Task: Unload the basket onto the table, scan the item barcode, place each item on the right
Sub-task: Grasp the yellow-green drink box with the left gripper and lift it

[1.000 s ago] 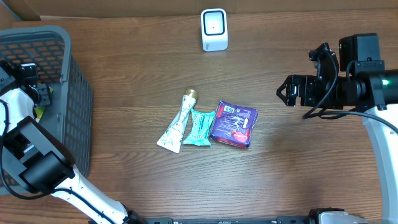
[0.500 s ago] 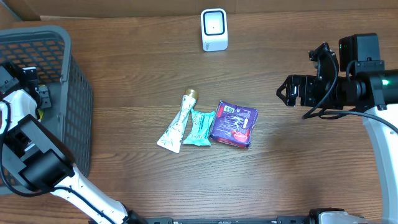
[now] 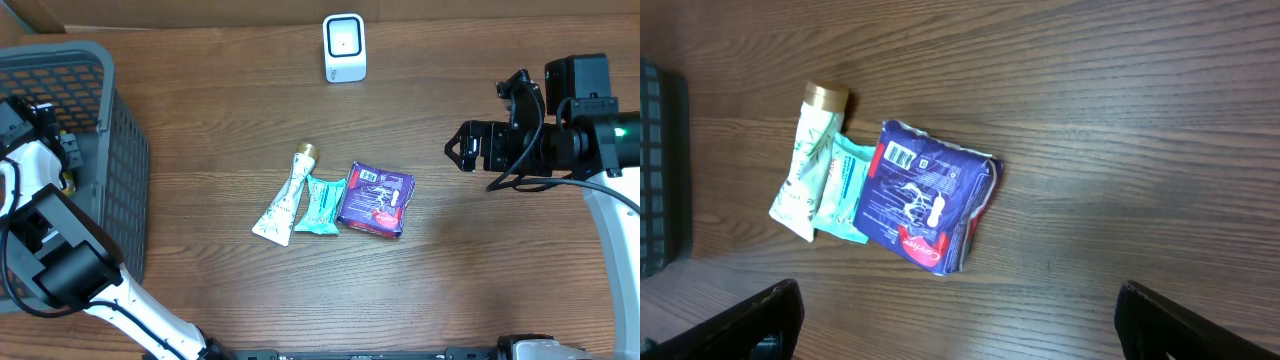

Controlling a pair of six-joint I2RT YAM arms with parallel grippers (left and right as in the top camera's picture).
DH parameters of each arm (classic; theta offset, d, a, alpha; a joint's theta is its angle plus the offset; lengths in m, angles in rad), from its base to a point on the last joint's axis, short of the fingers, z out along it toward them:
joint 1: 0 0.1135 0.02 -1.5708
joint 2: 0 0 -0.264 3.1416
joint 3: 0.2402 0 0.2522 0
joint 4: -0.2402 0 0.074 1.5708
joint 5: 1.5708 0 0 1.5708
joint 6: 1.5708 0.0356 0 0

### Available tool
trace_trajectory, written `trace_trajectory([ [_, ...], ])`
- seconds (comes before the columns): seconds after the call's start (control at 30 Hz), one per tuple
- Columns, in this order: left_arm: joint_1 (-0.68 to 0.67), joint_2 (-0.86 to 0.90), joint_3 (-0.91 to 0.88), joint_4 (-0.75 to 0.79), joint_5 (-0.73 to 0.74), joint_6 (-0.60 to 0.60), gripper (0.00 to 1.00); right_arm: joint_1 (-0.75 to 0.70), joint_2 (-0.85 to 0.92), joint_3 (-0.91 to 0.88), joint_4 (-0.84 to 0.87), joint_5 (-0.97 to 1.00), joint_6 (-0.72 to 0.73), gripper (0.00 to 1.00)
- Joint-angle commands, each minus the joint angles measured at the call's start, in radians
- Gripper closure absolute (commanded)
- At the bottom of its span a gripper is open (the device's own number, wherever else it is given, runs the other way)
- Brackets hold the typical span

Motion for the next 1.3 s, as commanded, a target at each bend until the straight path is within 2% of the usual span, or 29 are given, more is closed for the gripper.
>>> trace_trajectory([
  [0.0, -0.034, -0.151, 0.033, -0.021, 0.017, -0.134, 0.96, 0.004, -0.004, 0.019, 0.008, 0.005, 0.005, 0.0],
  [0.17, -0.074, -0.344, 0.034, -0.135, -0.014, -0.161, 0.96, 0.004, -0.004, 0.019, 0.029, 0.005, 0.005, 0.0],
  [0.37, -0.127, -0.584, 0.034, -0.228, -0.071, -0.278, 0.96, 0.004, -0.004, 0.019, 0.028, 0.004, 0.005, 0.0],
  [0.5, -0.183, -0.735, 0.034, -0.33, -0.061, -0.429, 0.96, 0.004, -0.004, 0.019, 0.028, 0.001, 0.005, 0.0],
  [0.57, -0.226, -0.794, 0.034, -0.4, 0.007, -0.497, 0.96, 0.004, -0.004, 0.019, 0.029, 0.001, 0.005, 0.0],
  [0.7, -0.343, -0.827, 0.033, -0.536, 0.192, -0.502, 0.96, 0.004, -0.004, 0.019, 0.039, 0.001, 0.005, 0.0],
  [0.8, -0.477, -0.804, 0.02, -0.617, 0.22, -0.512, 0.95, 0.004, -0.004, 0.019, 0.044, 0.001, 0.005, 0.0],
  [0.9, -0.618, -0.771, -0.003, -0.639, 0.153, -0.512, 0.96, 0.004, -0.004, 0.019, 0.043, 0.001, 0.005, 0.0],
  [1.03, -0.793, -0.702, -0.055, -0.641, -0.113, -0.569, 0.96, 0.004, -0.004, 0.019, 0.043, 0.001, 0.005, 0.0],
  [1.13, -0.862, -0.626, -0.105, -0.638, -0.284, -0.64, 0.96, 0.004, -0.004, 0.019, 0.043, 0.001, 0.005, 0.0],
  [1.27, -0.885, -0.49, -0.159, -0.594, -0.336, -0.652, 0.96, 0.004, -0.003, 0.019, 0.044, 0.002, 0.005, 0.0],
])
